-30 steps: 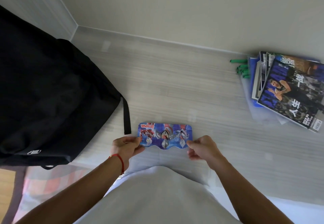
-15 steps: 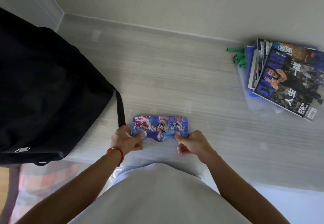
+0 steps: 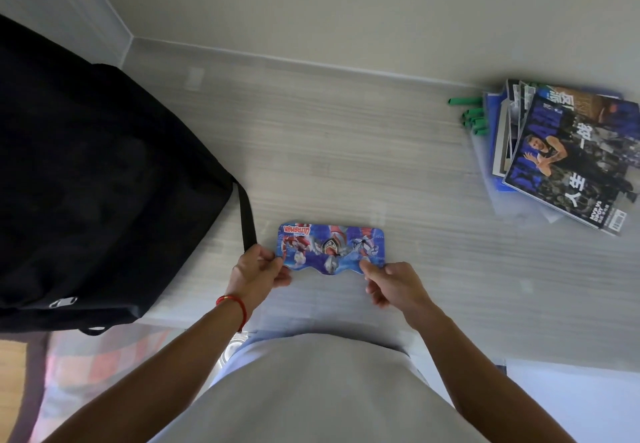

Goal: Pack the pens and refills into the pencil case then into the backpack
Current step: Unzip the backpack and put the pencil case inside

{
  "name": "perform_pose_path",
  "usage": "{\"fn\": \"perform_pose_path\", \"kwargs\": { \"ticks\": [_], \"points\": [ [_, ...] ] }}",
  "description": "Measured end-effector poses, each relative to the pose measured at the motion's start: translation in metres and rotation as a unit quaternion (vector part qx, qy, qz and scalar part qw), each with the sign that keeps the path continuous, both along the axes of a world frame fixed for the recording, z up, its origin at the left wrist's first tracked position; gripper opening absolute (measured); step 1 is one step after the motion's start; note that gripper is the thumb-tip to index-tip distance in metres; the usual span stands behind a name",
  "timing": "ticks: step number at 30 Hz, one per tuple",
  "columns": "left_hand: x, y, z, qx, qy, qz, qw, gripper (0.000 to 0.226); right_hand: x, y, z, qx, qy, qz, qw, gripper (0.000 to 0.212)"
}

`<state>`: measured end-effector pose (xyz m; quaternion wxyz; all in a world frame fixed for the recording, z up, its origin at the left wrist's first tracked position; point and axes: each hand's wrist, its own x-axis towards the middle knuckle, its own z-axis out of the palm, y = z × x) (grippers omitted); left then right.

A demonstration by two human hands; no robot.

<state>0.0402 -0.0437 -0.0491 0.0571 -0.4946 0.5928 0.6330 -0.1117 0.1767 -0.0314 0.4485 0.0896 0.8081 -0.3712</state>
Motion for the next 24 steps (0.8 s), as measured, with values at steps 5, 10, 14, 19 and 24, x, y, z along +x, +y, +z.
{"fn": "perform_pose_path", "kwargs": {
  "ticks": [5, 10, 14, 19, 24],
  "points": [
    [-0.003, -0.012, 0.016, -0.013, -0.011, -0.026, 1.000, 0.011, 0.019, -0.004, 0.002, 0.054, 0.051, -0.031, 0.997, 0.053],
    [0.006, -0.024, 0.039, -0.122, 0.010, -0.070, 0.990, 0.013, 0.035, -0.013, 0.013, 0.064, 0.110, -0.012, 0.992, 0.054],
    [0.009, -0.027, 0.063, -0.209, 0.048, -0.070, 0.974, 0.017, 0.038, -0.037, 0.033, -0.020, 0.159, 0.041, 0.986, 0.046],
    [0.035, -0.017, 0.093, -0.304, 0.084, -0.003, 0.949, 0.027, 0.041, -0.078, 0.055, -0.162, 0.141, 0.110, 0.970, 0.023],
    [0.092, -0.013, 0.122, -0.397, 0.064, 0.089, 0.911, 0.035, 0.076, -0.127, 0.073, -0.243, 0.153, 0.240, 0.927, 0.019]
  ]
}}
